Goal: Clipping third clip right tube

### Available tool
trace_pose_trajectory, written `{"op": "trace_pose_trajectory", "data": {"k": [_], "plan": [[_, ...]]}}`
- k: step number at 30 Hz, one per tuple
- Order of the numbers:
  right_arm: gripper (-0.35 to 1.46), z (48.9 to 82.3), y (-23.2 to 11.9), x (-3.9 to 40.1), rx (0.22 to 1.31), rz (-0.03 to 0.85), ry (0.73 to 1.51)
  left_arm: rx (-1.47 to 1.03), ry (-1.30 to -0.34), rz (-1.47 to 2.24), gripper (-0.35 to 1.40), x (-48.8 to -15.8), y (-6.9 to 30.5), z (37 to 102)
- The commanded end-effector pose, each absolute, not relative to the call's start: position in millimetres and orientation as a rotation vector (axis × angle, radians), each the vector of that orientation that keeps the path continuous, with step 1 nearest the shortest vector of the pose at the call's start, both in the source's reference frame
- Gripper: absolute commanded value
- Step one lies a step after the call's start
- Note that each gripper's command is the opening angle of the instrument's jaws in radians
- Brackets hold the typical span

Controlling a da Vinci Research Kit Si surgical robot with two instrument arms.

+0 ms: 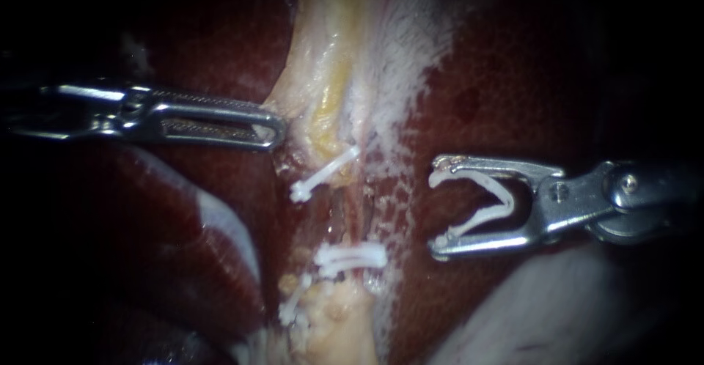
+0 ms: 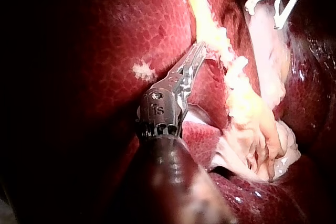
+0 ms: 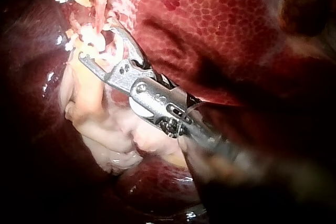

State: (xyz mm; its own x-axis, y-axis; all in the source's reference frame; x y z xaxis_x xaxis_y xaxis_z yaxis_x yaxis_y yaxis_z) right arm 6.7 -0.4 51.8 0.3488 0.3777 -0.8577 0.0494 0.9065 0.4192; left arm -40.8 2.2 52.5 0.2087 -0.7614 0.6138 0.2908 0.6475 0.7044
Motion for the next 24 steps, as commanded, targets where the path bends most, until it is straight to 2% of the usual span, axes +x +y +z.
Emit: {"op": "trace_pose_trajectory", "data": {"k": [1, 7, 14, 24], "plan": [[0.6, 51.9, -0.5, 6.7, 0.408, 0.22, 1.204, 0.496, -1.14, -0.775, -0.35, -40.7, 2.2, 52.5], [0.6, 52.9, -1.1, 7.0, 0.402, 0.215, 1.204, 0.502, -1.141, -0.771, -0.35, -39.8, 2.2, 52.2], [0.6, 55.2, -2.9, 8.5, 0.452, 0.294, 1.185, 0.504, -1.139, -0.774, -0.35, -37.7, 2.6, 51.0], [0.6, 58.6, -4.3, 11.5, 0.503, 0.327, 1.175, 0.504, -1.138, -0.798, -0.35, -35.7, 3.0, 45.9]]}}
